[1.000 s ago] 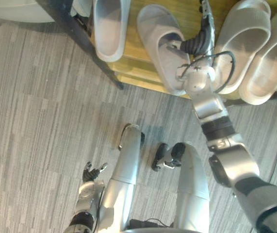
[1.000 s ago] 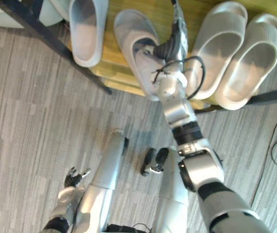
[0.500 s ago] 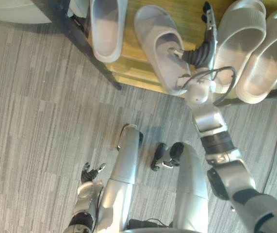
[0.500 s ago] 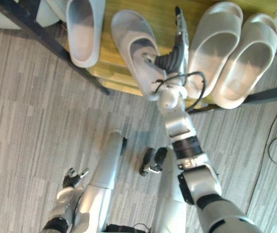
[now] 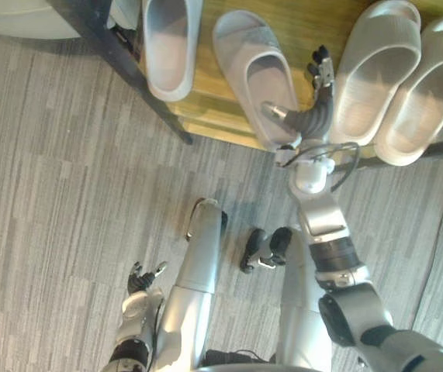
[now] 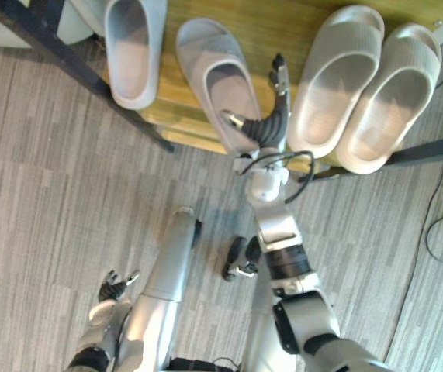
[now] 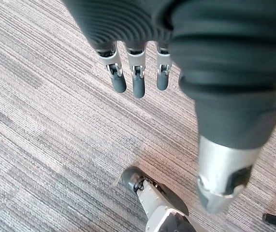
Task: Organize the slippers on the shoe rack
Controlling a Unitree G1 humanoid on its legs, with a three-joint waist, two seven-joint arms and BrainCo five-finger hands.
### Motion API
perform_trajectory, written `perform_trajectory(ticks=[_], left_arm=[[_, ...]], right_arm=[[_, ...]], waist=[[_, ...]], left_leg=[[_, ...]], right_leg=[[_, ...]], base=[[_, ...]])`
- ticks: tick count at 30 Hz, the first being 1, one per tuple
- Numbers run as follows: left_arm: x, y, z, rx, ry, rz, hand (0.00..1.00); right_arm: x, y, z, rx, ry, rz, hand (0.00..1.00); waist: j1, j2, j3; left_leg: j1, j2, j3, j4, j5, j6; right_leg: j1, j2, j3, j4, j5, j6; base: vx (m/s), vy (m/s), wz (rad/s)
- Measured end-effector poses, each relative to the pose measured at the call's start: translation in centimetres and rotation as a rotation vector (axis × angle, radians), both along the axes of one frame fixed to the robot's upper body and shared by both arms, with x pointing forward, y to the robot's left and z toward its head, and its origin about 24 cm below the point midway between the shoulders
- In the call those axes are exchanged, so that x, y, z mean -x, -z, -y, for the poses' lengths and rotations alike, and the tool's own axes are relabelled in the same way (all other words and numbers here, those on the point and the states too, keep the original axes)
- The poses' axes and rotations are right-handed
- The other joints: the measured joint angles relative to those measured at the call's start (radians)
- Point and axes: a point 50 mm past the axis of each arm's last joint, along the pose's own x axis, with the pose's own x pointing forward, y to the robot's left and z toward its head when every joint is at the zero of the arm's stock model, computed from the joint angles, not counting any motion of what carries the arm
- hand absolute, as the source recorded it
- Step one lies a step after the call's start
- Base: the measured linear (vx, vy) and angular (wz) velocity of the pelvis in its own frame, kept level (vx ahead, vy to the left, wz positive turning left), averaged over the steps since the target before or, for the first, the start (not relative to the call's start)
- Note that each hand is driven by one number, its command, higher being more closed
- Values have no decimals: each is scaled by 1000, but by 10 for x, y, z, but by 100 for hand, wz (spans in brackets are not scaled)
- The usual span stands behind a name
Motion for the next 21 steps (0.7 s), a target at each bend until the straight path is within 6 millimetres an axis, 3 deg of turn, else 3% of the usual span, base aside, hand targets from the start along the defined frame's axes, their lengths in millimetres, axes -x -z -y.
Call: perform_trajectory(ticks=[21], left_arm=[[-1, -1, -3, 14, -36, 2, 0]], right_arm=[[-1, 4, -16, -381, -247, -30, 0]], waist=[[5, -10, 6]], left_leg=[[29, 1, 7, -8, -1, 3]], right_leg=[[26, 1, 7, -9, 2, 3]], base=[[0, 2, 0]])
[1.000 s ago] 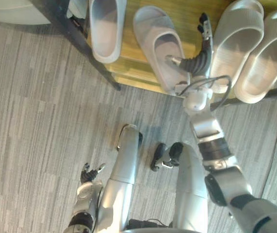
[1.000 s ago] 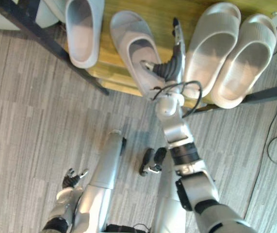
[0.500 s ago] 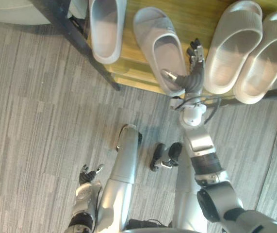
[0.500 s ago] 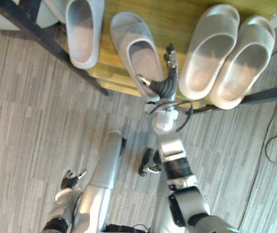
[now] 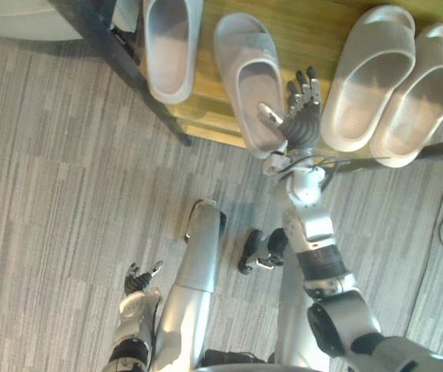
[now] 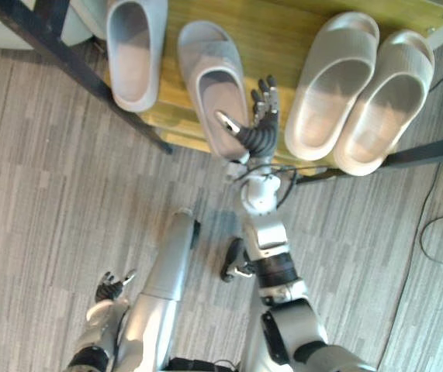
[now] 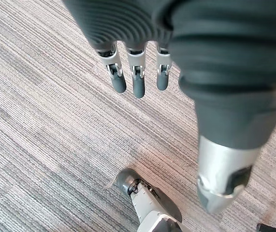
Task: Organize the slippers on the shoe rack
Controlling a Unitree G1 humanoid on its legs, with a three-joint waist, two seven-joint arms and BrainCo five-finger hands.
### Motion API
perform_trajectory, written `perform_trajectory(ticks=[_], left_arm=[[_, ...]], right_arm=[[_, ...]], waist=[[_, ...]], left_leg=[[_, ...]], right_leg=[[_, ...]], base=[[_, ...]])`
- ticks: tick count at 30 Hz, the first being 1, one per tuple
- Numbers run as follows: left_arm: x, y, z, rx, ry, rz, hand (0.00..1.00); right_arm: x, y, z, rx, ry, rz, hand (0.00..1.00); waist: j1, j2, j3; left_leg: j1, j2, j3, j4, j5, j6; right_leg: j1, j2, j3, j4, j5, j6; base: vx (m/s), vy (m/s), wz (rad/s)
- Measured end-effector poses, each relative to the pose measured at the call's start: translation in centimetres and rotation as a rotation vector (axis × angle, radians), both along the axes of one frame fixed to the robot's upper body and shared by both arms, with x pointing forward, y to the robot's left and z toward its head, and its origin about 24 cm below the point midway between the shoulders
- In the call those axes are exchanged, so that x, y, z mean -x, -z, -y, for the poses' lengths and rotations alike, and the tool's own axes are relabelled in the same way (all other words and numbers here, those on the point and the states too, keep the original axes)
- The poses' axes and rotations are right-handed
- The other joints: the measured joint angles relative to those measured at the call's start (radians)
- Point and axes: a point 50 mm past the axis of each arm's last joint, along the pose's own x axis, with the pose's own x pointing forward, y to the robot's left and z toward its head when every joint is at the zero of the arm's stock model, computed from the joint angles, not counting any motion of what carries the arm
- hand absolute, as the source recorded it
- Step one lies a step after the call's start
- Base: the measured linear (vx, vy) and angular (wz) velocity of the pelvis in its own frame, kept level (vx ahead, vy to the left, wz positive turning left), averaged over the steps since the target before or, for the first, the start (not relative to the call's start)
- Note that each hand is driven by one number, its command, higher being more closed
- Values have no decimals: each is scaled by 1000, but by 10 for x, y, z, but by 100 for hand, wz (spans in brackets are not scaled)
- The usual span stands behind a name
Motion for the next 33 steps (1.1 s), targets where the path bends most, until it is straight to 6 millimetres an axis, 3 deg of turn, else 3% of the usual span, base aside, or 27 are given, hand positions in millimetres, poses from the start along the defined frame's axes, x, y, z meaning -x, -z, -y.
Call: perform_trajectory(ticks=[13, 20, 33], left_arm=[[-3, 1, 5, 19, -8, 1, 0], [-4, 3, 17, 51, -3, -3, 0], [-2, 6, 19, 64, -12, -5, 0]], right_arm=[[-19, -21, -14, -97, -83, -24, 0], [-30, -28, -10, -166, -64, -61, 0], [-45, -50, 1, -253, -31, -61, 0]], waist=[[33, 16, -9], [60, 62, -37], [78, 75, -58]], left_leg=[[2, -8, -13, -1, 1, 0], [0, -27, -26, -1, 6, 6], [-39, -45, -46, -9, 16, -7]], right_leg=[[12, -9, -17, -1, 1, -4], [21, -27, -33, -1, -2, -9], [-10, -42, -57, 5, -5, -27]], base=[[8, 7, 2], [7, 18, 8], [15, -4, 6]])
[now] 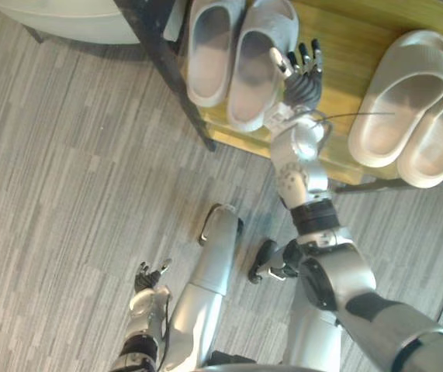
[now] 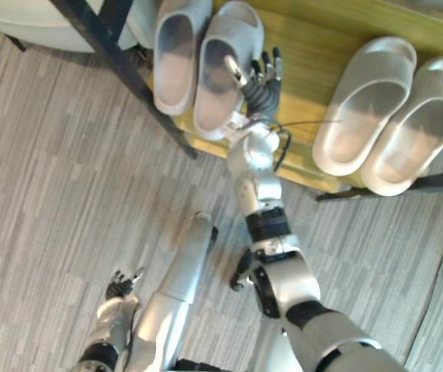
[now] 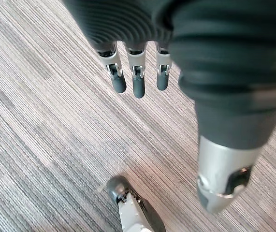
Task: Organize the slippers on the shoe rack
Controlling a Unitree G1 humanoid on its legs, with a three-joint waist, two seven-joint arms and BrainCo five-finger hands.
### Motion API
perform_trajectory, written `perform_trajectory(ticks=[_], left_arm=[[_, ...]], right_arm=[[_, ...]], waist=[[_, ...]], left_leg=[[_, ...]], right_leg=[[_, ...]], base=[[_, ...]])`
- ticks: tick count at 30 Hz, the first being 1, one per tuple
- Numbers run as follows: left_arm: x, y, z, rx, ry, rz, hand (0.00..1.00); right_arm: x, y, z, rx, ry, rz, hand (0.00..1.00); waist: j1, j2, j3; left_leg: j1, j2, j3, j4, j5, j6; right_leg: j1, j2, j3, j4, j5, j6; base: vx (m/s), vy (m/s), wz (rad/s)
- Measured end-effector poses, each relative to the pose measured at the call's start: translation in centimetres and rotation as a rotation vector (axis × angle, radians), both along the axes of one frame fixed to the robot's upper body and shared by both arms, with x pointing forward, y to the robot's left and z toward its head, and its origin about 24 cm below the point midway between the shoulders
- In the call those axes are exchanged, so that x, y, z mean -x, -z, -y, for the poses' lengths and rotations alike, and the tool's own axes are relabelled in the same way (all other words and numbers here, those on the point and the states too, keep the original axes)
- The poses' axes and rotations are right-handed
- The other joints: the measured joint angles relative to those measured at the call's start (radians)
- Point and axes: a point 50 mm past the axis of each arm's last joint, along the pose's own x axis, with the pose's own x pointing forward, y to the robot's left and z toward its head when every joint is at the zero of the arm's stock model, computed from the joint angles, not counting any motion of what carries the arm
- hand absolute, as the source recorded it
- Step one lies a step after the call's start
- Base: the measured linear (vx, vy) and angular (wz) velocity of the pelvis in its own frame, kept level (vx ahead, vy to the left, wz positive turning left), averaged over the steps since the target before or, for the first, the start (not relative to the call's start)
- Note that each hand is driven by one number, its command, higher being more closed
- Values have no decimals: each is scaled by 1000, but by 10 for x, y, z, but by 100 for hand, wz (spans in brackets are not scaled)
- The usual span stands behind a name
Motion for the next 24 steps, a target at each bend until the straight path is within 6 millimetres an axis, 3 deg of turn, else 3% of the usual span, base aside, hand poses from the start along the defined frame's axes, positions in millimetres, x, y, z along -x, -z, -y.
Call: perform_trajectory(ticks=[12, 24], left_arm=[[-1, 0, 3, 27, -13, 11, 0], [0, 2, 5, 32, 3, 3, 0]], right_arm=[[-12, -14, 27, 25, 81, -14, 0], [-15, -14, 38, 179, 112, -26, 0]], waist=[[26, 8, -5], [14, 17, -10]], left_leg=[[-17, -17, -12, -2, 8, -3], [4, -5, 2, -1, 12, -9]], right_leg=[[-13, -20, -15, 15, -14, -2], [0, -15, -4, 16, -8, -13]], base=[[0, -2, 6], [1, 6, -2]])
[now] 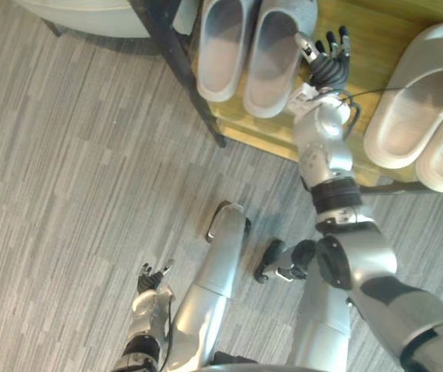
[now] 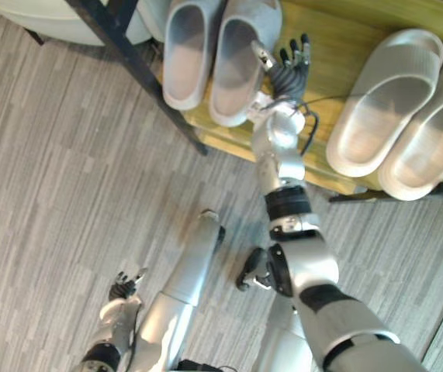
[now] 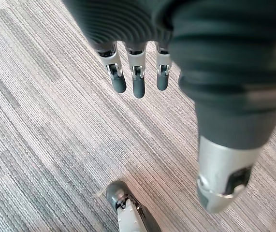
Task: Organize the slippers on the shoe rack
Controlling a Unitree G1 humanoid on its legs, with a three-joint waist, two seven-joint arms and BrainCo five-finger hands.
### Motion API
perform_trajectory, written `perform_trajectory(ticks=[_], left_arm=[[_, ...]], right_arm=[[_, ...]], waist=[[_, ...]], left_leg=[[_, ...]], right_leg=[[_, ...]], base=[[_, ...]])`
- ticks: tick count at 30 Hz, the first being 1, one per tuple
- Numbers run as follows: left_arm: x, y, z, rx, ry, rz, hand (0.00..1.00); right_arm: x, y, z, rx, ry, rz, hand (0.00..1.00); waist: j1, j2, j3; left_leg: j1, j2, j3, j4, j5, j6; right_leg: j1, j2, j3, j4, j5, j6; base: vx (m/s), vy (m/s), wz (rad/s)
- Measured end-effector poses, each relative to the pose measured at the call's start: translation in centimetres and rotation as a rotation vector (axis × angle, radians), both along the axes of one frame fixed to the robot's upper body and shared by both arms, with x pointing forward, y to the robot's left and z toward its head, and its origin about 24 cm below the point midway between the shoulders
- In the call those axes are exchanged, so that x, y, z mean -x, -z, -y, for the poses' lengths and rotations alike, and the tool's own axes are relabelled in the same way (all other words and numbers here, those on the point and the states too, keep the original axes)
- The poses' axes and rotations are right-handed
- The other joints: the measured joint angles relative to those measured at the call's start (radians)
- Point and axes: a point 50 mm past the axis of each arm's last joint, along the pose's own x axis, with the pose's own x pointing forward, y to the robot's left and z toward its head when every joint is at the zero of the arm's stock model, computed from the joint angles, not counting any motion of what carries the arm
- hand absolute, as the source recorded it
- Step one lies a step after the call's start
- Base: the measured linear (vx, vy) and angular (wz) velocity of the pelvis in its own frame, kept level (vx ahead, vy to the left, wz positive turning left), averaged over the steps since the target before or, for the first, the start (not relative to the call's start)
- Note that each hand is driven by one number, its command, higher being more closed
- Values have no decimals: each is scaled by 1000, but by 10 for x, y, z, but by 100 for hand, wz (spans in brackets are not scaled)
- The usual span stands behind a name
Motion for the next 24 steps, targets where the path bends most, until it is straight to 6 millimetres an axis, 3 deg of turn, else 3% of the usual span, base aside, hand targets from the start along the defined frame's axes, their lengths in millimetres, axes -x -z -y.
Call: perform_trajectory(ticks=[8, 11, 12, 14, 17, 18, 19, 20, 21, 24], left_arm=[[5, 3, -1, 3, 21, -11, 0], [10, 6, -2, 10, 29, -19, 0], [17, 10, -2, 12, 30, -38, 0], [23, 12, -3, 4, 33, -52, 0], [41, 18, -11, -30, 36, -92, 0], [51, 21, -19, -51, 42, -120, 0], [52, 21, -19, -52, 44, -122, 0], [62, 25, -24, -68, 55, -153, 0], [65, 25, -24, -74, 59, -162, 0], [91, 35, -27, -91, 90, -251, 0]], right_arm=[[12, 13, -10, 233, -5, 44, 0], [22, 30, -13, 339, -16, 51, 0], [31, 44, -17, 409, -21, 52, 0], [38, 53, -20, 449, -37, 59, 0], [59, 82, -24, 539, -85, 49, 0], [70, 107, -20, 580, -106, -5, 0], [71, 108, -20, 582, -107, -9, 0], [83, 133, -17, 619, -131, -67, 0], [87, 139, -15, 624, -136, -85, 0], [119, 192, -4, 679, -177, -251, 0]], waist=[[-44, -1, 0], [-70, -7, 3], [-85, -9, 3], [-90, -14, 0], [-114, -43, -20], [-129, -64, -38], [-129, -65, -38], [-133, -85, -60], [-134, -89, -66], [-140, -104, -139]], left_leg=[[96, 23, 33, -54, 4, 16], [179, 29, 39, -109, 9, 20], [256, 35, 50, -165, 15, 28], [307, 45, 64, -206, 20, 34], [426, 62, 92, -328, 40, 56], [494, 74, 106, -395, 56, 61], [498, 75, 108, -399, 56, 61], [558, 87, 126, -455, 68, 65], [574, 87, 129, -470, 70, 67], [702, 95, 165, -605, 95, 91]], right_leg=[[82, 13, 26, -56, 12, 23], [162, 18, 28, -114, 22, 33], [232, 22, 35, -166, 34, 44], [274, 30, 45, -207, 46, 46], [382, 30, 48, -324, 79, 51], [453, 31, 42, -392, 98, 55], [457, 31, 42, -397, 99, 54], [516, 32, 39, -458, 113, 64], [532, 31, 39, -475, 117, 68], [660, 32, 35, -633, 167, 89]], base=[[-3, 24, -8], [40, 4, 0], [72, 0, -4], [78, 10, -17], [102, 30, -8], [91, 17, 7], [147, 35, 4], [128, 32, -2], [204, 59, -5], [224, 106, -14]])
